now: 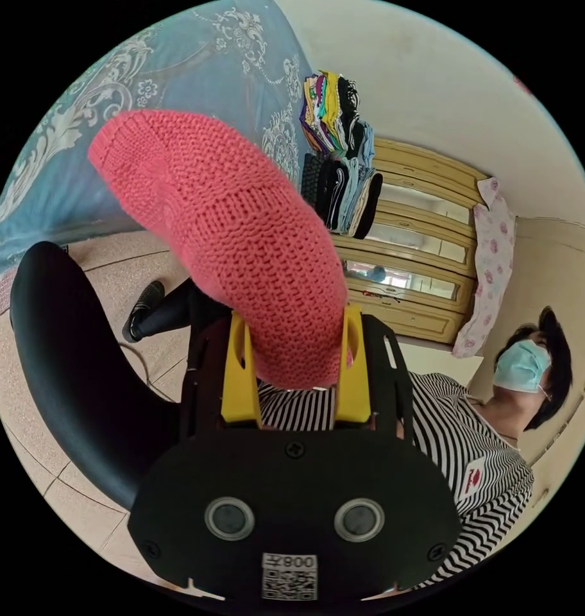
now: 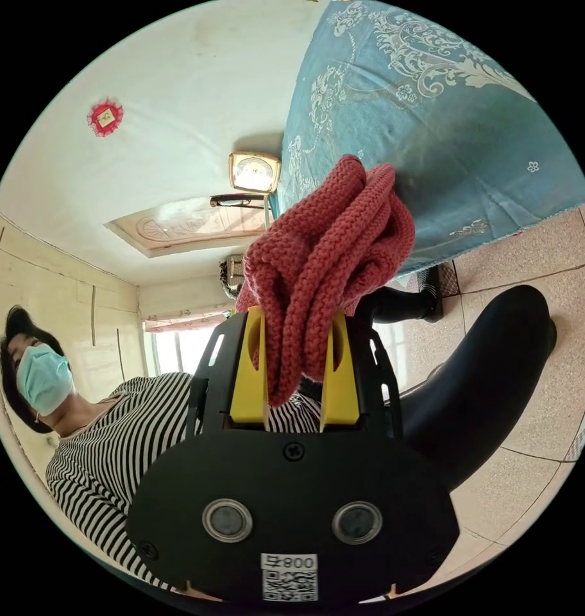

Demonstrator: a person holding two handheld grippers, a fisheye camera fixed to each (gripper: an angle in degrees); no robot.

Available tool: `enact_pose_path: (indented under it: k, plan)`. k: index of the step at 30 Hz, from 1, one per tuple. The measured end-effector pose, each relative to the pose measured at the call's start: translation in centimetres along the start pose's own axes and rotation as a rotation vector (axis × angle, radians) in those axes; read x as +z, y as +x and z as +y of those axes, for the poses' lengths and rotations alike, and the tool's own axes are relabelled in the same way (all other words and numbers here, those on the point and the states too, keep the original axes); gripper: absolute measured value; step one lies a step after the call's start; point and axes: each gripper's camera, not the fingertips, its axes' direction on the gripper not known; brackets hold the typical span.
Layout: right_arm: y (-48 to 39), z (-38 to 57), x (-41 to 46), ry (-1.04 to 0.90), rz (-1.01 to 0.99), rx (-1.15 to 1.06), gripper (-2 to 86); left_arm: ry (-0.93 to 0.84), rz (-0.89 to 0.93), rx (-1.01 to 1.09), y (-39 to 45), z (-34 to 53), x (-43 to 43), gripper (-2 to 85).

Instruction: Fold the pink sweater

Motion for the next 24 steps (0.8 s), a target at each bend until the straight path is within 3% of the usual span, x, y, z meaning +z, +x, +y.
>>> enact_pose_path:
  k: [10, 24]
  plan:
    - [-10.2, 8.3, -9.5, 0.078, -0.015, 0.107, 13.2, -0.137, -0.019, -0.083, 7.7, -12.3, 15.6, 19.8]
    - [-29.2, 28.9, -30.6, 0.363, -0.059, 0.022, 13.1, -0.368, -0.04, 0.076, 22.9, -29.1, 44.8, 19.8]
